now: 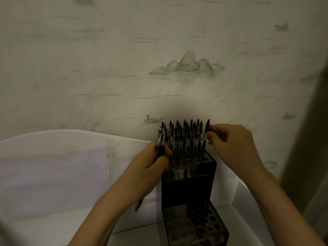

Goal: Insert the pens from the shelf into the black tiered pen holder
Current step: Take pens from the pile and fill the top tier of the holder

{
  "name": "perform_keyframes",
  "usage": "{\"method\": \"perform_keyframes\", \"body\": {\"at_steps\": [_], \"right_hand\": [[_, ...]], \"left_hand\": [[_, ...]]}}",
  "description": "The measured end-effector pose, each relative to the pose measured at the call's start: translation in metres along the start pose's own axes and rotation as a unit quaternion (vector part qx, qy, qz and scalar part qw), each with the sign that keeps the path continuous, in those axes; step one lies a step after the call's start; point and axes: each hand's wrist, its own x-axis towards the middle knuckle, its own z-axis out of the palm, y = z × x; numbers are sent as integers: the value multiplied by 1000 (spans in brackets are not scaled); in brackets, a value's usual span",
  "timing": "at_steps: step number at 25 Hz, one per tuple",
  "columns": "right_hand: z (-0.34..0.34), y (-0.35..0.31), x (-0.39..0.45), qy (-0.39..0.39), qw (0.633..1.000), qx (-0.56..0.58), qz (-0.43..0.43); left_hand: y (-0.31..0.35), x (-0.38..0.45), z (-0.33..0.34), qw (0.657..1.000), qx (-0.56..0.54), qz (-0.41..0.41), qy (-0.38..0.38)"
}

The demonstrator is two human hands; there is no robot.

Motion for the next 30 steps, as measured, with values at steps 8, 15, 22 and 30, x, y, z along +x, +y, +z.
{"method": "perform_keyframes", "body": {"at_steps": [8, 15, 22, 30], "right_hand": [[0, 9, 4, -56, 996, 20, 66], [0, -29, -26, 28, 994, 69, -82], [47, -40, -39, -187, 951, 246, -4], [38, -55, -22, -126, 919, 371, 46]], "left_hand": [[1, -3, 0, 1000, 25, 1, -15], [1, -10, -4, 998, 56, 11, -35], [15, -24, -7, 995, 64, 43, -65], [4, -31, -27, 995, 87, 8, -52]]}}
